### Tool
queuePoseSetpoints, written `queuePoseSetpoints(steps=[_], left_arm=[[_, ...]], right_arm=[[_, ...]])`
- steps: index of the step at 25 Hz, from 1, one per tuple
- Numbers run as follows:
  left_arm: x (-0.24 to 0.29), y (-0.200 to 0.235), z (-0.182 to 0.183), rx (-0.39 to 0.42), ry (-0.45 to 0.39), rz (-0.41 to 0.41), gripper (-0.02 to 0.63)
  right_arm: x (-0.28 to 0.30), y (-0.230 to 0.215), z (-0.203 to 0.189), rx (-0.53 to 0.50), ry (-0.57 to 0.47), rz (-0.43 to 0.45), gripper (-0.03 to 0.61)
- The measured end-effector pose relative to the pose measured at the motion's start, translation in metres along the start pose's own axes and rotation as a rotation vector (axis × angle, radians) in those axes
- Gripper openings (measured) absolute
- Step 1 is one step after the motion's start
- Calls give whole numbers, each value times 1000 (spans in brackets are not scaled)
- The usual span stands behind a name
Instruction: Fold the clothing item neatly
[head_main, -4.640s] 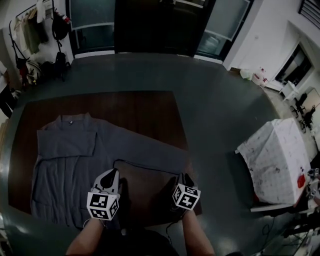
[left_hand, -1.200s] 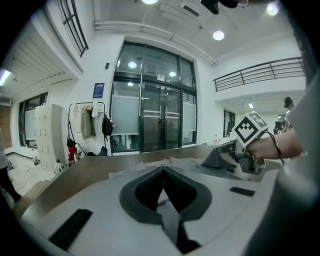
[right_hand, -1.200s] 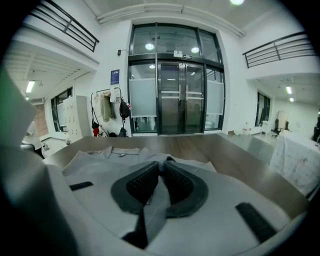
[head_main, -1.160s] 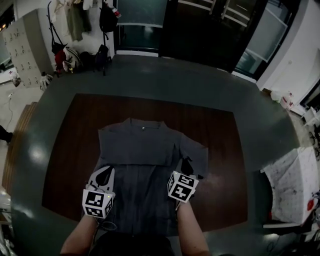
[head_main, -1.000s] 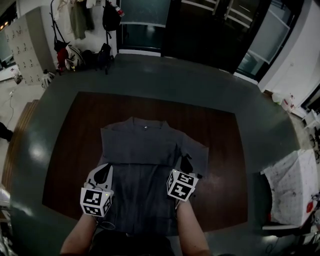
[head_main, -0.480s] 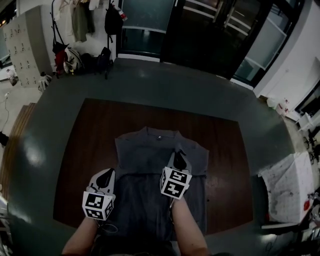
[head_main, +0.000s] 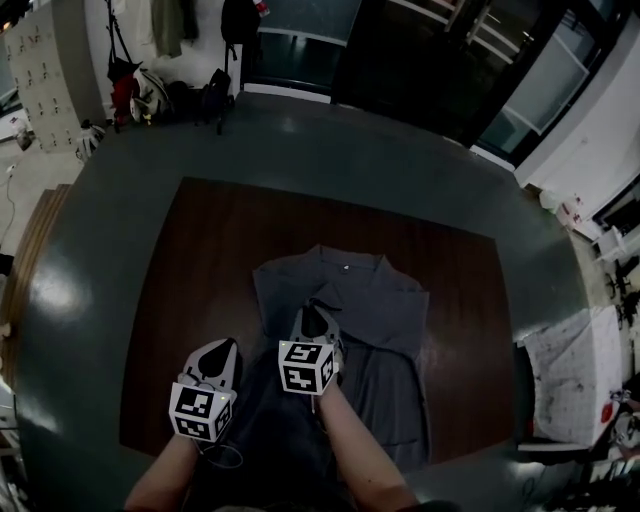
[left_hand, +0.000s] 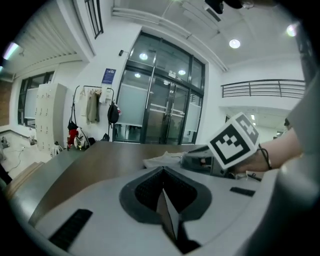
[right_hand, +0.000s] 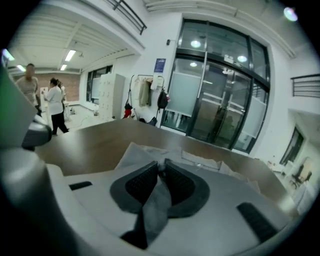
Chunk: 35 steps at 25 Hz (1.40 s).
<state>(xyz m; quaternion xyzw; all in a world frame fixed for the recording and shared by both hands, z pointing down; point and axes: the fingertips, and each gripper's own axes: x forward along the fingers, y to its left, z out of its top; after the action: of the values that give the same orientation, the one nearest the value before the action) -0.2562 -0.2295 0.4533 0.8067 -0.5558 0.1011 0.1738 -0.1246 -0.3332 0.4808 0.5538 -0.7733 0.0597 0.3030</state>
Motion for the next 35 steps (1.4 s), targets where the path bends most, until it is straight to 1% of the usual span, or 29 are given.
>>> queuePoseSetpoints(steps=[1,3,5,7,9,12,13,14,17,22,25,27,28,29,30,33,35], left_arm=[[1,2,-1,-5,1,1,8],[2,6,-3,-11,3,2,8],[2,9,-6,-20,8,5,8],[3,11,-8,-31,9,9,8],[5,11,-8,-38,6,12,8],[7,9,-9,-38,7,14,8],[8,9,-10,-38,9,16,8],[9,8,-10,-40,10,18,8],[11,6,-10,-42,10,23,8],[12,6,-10,-42,13,30,8],[14,7,-11,-46,16,36,8],[14,8,-12,-48,19,39,8],[14,10,-12,-48,19,40,8],[14,11,-12,-48,20,41,8],[14,12,-11,-47,20,42,8],[15,13,-9,-51,22,44,8],[16,14,-8,-54,20,44,8]], right_arm=[[4,11,-7,-30,26,40,52],[6,29,-17,-56,69,121,110],[2,37,-21,-61,83,155,123],[-3,27,-21,-39,68,129,123],[-2,2,-25,27,68,79,123],[8,-33,-40,139,129,51,129],[12,-40,-45,163,154,54,150],[16,-45,-49,184,176,61,158],[29,-49,-57,229,221,89,160],[42,-44,-67,287,290,110,160],[46,-44,-74,295,325,107,160],[47,-46,-75,288,324,86,146],[48,-49,-74,276,314,67,96],[48,-50,-71,262,300,51,16],[48,-50,-69,251,287,47,3],[47,-46,-62,266,265,78,3],[49,-43,-54,274,232,95,3]])
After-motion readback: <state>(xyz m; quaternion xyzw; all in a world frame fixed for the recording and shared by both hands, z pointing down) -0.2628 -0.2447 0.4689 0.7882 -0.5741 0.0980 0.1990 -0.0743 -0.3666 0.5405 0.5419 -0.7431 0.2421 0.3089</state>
